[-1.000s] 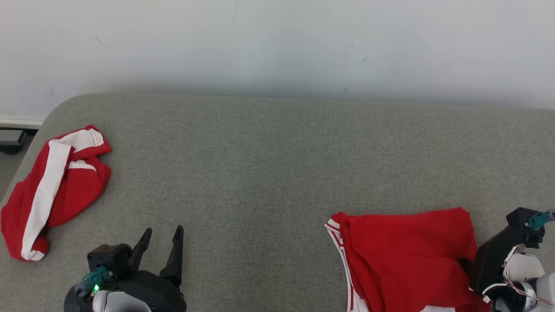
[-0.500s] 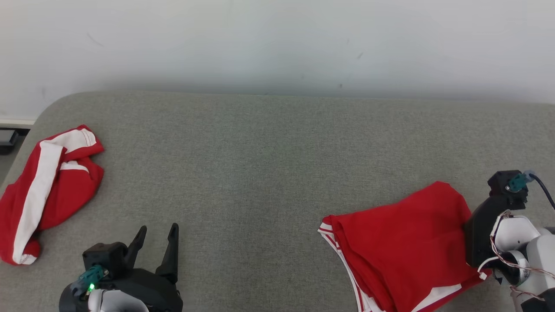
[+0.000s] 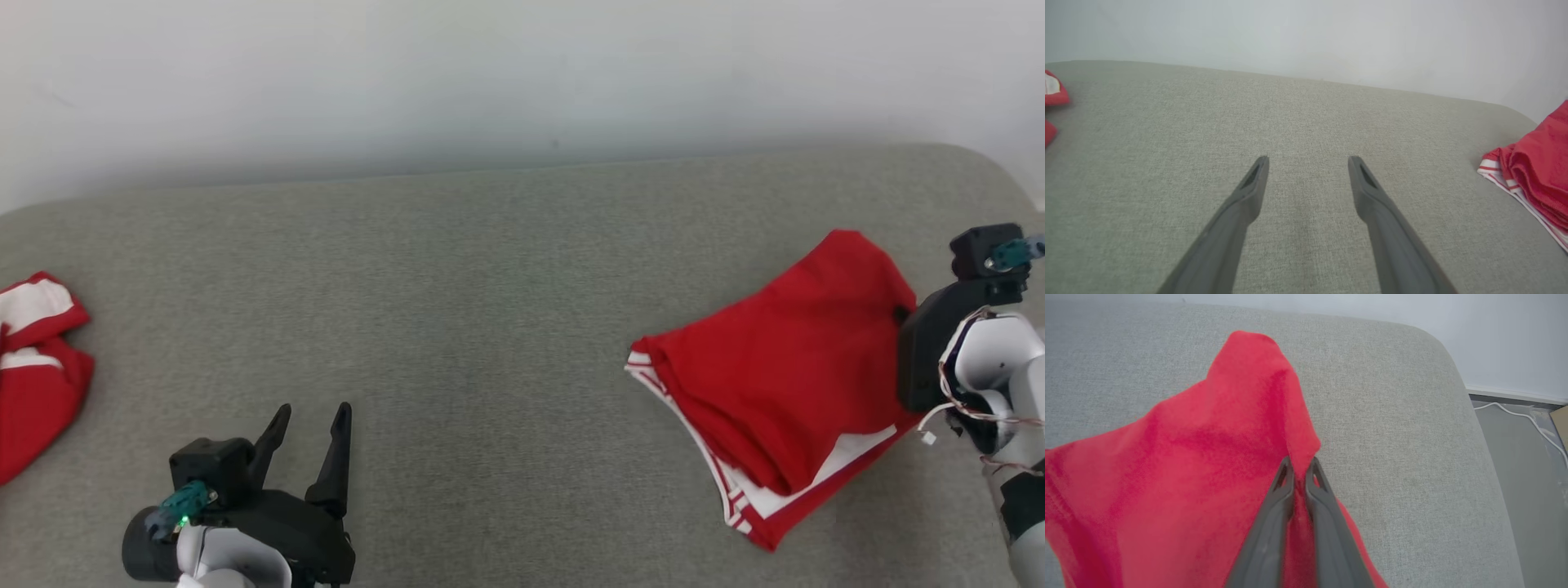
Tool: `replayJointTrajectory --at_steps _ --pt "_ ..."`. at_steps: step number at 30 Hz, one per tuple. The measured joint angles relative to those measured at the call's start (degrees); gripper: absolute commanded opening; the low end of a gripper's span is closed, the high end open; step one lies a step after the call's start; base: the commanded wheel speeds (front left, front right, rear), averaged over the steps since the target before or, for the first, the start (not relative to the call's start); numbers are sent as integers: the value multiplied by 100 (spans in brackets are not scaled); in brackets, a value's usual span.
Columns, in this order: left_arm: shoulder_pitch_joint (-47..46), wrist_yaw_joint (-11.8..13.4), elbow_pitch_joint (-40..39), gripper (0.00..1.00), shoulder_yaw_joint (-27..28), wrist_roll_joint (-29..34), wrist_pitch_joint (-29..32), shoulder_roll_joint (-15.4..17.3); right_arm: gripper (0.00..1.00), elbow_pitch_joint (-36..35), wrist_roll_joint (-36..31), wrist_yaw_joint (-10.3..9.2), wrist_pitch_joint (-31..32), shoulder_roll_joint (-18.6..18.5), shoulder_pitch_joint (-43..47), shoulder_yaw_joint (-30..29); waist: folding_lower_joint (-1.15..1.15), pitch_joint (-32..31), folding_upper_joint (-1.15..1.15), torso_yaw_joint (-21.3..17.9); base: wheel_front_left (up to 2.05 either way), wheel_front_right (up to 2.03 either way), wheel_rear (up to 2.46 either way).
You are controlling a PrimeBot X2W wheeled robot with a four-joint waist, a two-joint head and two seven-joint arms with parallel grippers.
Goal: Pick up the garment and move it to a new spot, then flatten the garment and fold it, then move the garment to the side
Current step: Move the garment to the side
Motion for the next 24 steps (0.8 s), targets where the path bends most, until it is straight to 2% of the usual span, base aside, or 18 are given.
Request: replayJointTrajectory --at_steps 13,16,24 --pt "-283 -7 -134 100 -136 126 127 80 0 1100 -119 0 -1150 -293 -956 213 0 335 0 -688 0 0 0" --pt "-367 -12 -181 100 -168 186 159 118 0 1324 -193 1 -1328 -410 -1152 359 0 472 0 -775 0 0 0" --pt "-459 -1 -341 100 -213 266 282 247 0 1812 -286 1 -1760 -623 -1508 286 0 790 0 -943 0 0 0"
